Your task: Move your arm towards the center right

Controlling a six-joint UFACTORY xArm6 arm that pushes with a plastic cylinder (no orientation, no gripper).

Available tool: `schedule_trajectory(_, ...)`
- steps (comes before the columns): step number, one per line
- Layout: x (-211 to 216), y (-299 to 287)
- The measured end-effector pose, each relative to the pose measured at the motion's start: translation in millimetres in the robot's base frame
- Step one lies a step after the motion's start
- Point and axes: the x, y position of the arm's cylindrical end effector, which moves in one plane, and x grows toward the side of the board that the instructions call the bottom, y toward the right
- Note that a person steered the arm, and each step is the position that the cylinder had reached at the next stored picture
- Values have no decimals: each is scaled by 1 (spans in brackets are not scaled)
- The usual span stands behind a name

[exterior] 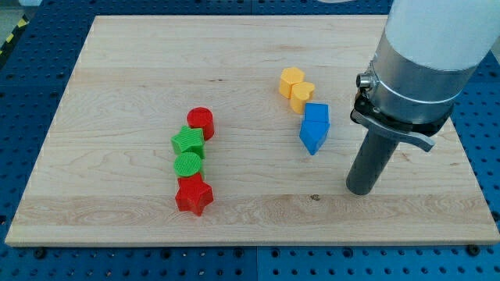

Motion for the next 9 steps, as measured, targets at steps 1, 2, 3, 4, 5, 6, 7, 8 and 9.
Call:
schedule_trajectory(1,2,1)
schedule_trajectory(2,13,33)
schedule_trajectory(3,4,72)
schedule_trajectory(4,-22,100)
schedule_trajectory(5,-40,93)
schedule_trajectory(6,-51,76)
schedule_trajectory(7,-69,63)
schedule_trajectory(8,-72,55)
schedule_trajectory(9,-73,48)
